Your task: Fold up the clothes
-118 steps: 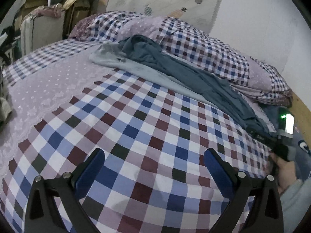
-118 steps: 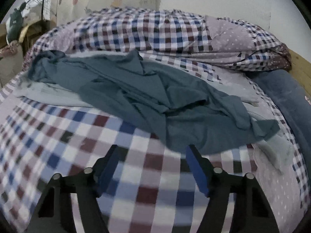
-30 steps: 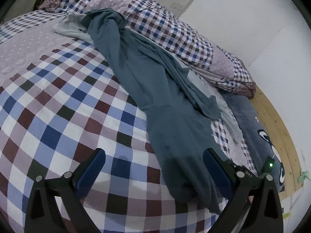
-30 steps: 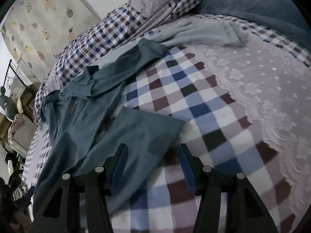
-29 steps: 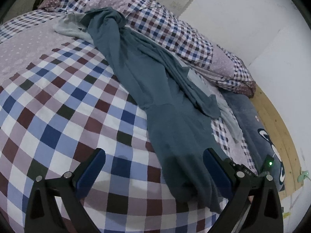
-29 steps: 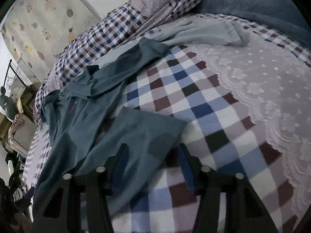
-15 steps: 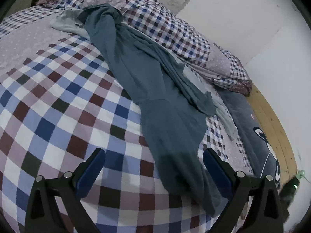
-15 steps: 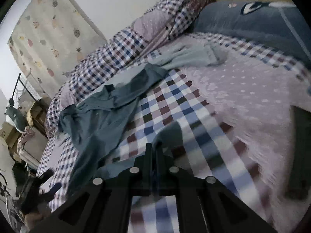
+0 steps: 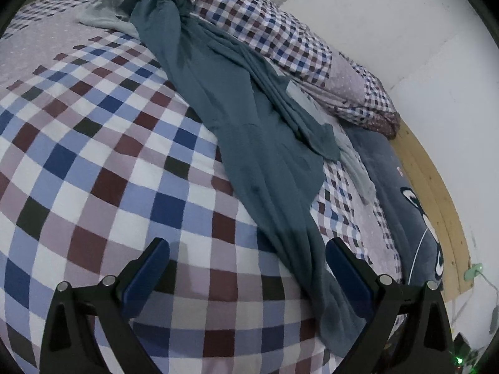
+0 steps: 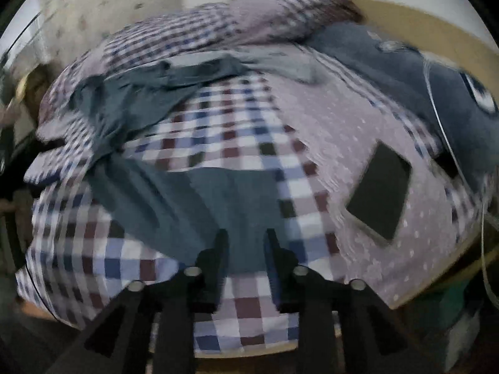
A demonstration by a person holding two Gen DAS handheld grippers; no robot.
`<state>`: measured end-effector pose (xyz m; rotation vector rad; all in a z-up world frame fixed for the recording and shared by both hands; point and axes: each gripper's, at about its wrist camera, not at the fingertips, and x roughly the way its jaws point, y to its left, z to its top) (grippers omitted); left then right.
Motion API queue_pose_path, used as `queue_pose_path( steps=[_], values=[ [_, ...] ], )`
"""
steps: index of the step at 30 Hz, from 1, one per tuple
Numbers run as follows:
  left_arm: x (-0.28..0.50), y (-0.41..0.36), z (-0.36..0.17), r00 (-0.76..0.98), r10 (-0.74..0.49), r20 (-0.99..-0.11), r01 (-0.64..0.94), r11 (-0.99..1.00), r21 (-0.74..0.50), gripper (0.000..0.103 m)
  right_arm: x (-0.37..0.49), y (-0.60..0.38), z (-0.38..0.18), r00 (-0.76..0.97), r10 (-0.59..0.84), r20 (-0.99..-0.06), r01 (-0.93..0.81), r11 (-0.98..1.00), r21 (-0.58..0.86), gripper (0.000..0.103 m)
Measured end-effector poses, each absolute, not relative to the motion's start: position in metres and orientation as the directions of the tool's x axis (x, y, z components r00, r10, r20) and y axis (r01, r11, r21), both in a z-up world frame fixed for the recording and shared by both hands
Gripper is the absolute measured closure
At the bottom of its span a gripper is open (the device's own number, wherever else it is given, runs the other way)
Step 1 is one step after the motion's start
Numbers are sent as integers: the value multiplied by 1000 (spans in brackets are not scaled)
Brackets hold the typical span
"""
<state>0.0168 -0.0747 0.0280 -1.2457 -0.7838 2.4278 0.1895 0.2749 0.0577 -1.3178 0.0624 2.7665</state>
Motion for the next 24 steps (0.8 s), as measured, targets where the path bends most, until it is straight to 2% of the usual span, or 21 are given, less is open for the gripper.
queue_pose_path(
  steps=[1,6,12,16,18,19,20,22,24],
  values=[
    [18,-74,29,-578,493,-650,-23,-806,-591,1,190,264,59,-639,63,-767,-43,-998,-45,61],
    [17,-76,30,-577,504,-643,-23,-797,-604,2,188,205,41,-644,61,-762,192,-952,-238,59],
    [14,-83,32,-583,501,-639,-8,-791,-612,2,174,164,12,-638,68,-767,333,-874,-354,60],
    [14,-86,32,-584,503,-638,-7,-789,-615,2,162,163,0,-626,68,-777,348,-867,-356,61],
    [14,-87,32,-584,503,-637,-5,-787,-617,2,156,164,-3,-623,61,-780,342,-875,-341,67],
    [13,-87,32,-584,504,-636,-5,-786,-618,2,152,165,-4,-614,49,-787,343,-882,-322,81],
    [13,-88,32,-585,504,-636,-4,-785,-619,2,149,165,-5,-606,44,-794,341,-888,-309,102],
    [12,-91,32,-588,502,-635,1,-784,-621,2,147,163,-2,-587,39,-809,342,-893,-291,102],
    [11,-94,32,-591,499,-634,6,-783,-622,2,154,158,9,-574,-28,-819,369,-901,-228,102]
  ],
)
